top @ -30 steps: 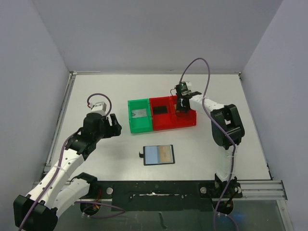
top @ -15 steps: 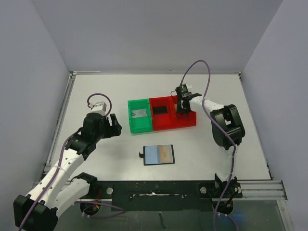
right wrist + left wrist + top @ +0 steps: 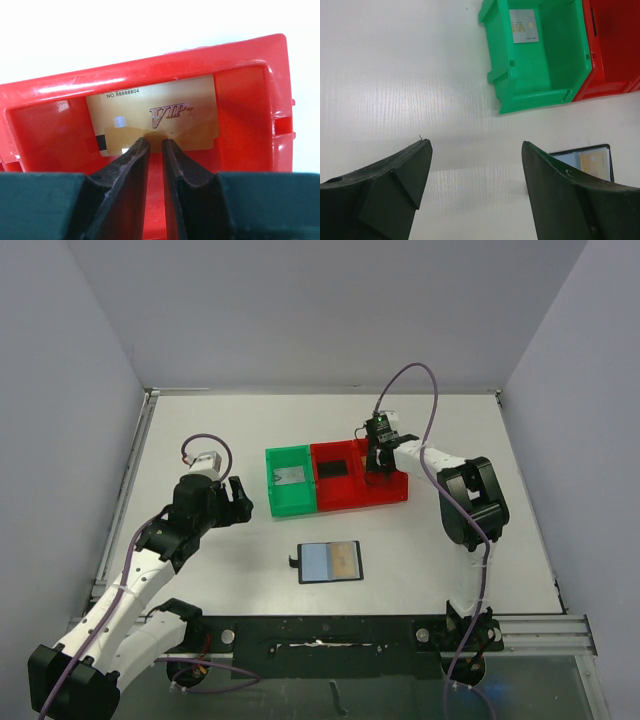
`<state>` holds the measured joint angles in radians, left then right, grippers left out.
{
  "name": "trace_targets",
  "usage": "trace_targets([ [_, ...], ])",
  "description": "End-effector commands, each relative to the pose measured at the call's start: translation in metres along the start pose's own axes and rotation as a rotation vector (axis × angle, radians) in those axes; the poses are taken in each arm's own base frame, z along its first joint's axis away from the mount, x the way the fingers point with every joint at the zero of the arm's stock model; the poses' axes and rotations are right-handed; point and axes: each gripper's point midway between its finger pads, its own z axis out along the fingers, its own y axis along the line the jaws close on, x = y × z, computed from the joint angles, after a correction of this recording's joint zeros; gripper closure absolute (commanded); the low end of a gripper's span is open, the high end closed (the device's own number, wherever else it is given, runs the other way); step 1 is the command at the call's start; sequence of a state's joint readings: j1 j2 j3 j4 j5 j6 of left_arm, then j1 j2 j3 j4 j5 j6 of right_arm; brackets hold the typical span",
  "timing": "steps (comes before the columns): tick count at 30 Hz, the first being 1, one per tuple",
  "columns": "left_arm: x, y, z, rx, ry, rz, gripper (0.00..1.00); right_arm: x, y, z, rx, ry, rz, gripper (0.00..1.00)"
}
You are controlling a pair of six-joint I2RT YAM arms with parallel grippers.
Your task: Take the credit cards out of the card holder
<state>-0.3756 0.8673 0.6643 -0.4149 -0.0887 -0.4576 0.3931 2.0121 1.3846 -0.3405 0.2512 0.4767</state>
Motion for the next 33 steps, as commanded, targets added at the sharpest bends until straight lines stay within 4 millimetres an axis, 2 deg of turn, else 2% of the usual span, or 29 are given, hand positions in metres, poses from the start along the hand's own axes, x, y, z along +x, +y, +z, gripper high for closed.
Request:
trace_targets([
  [1, -0.021, -0.011, -0.002, 0.042, -0.062, 0.013, 0.28, -0.025, 0.004, -0.002, -0.004, -0.083, -0.003, 0.81],
  [5, -0.021, -0.010, -0.002, 0.040, -0.063, 0.013, 0.28, -0.027, 0.004, -0.002, -0.002, -0.081, -0.010, 0.81],
  [10, -0.021, -0.010, -0.002, 0.040, -0.063, 0.013, 0.28, -0.033, 0.010, -0.026, -0.031, -0.114, -0.009, 0.79],
  [15, -0.020, -0.011, -0.001, 0.043, -0.056, 0.014, 0.28, -0.024, 0.007, -0.034, -0.026, -0.107, 0.003, 0.79],
  [24, -0.021, -0.011, -0.002, 0.046, -0.063, 0.014, 0.28, -0.006, 0.007, -0.024, -0.017, -0.076, 0.007, 0.79],
  [33, -0.021, -0.011, -0.002, 0.046, -0.063, 0.014, 0.28, -0.006, 0.003, -0.007, 0.008, -0.080, -0.001, 0.79],
])
